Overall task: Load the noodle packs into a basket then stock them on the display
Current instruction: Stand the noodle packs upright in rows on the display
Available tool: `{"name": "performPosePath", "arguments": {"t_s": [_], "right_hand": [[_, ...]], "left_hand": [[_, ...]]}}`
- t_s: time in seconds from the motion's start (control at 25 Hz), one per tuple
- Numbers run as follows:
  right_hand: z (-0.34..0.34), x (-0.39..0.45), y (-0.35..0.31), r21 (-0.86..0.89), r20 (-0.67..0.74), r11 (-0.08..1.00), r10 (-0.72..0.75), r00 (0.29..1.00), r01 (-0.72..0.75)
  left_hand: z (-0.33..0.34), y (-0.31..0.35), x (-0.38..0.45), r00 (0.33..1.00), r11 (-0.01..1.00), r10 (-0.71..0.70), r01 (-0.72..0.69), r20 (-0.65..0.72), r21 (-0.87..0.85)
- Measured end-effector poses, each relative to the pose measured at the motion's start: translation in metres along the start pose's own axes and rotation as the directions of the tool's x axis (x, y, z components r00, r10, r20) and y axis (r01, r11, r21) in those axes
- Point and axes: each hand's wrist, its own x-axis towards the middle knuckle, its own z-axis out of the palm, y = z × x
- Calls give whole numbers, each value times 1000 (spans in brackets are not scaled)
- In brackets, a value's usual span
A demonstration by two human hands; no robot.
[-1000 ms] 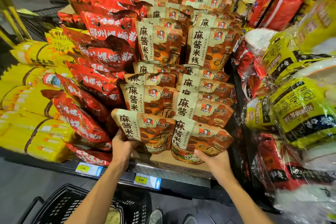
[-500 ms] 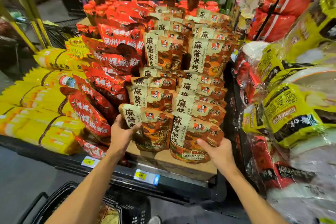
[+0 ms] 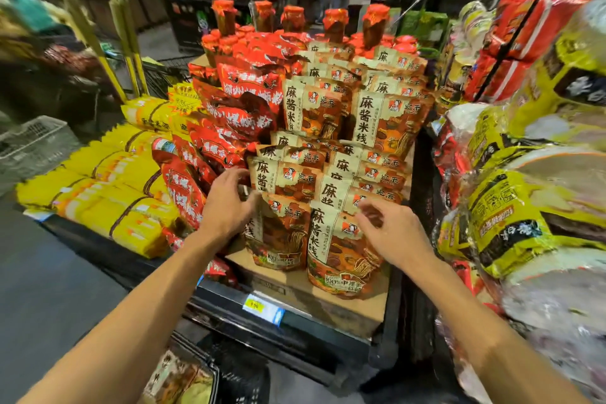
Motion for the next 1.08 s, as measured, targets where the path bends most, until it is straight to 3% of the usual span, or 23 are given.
{"name": "performPosePath", "arguments": {"t_s": [0.12, 0.24, 0.52, 0.8, 1.08], "right_hand": [[-7, 6, -18, -173, 4, 984, -45, 999, 45], [-10, 8, -32, -267, 1, 961, -73, 997, 70], [-7, 7, -90, -455, -10, 886, -109, 994, 93], [66, -38, -208, -418, 98, 853, -299, 949, 312], [179, -115, -298, -295, 300, 781, -472, 829, 551]], "left_hand": [[-12, 16, -7, 996, 941, 64, -83, 69, 327], [-31, 24, -13, 994, 891, 100, -112, 51, 439], [-111, 9, -51, 994, 870, 76, -25, -84, 493], [-204, -93, -163, 979, 806, -105, 186, -173, 562], [-263, -201, -305, 900, 711, -331, 435, -282, 552]]}}
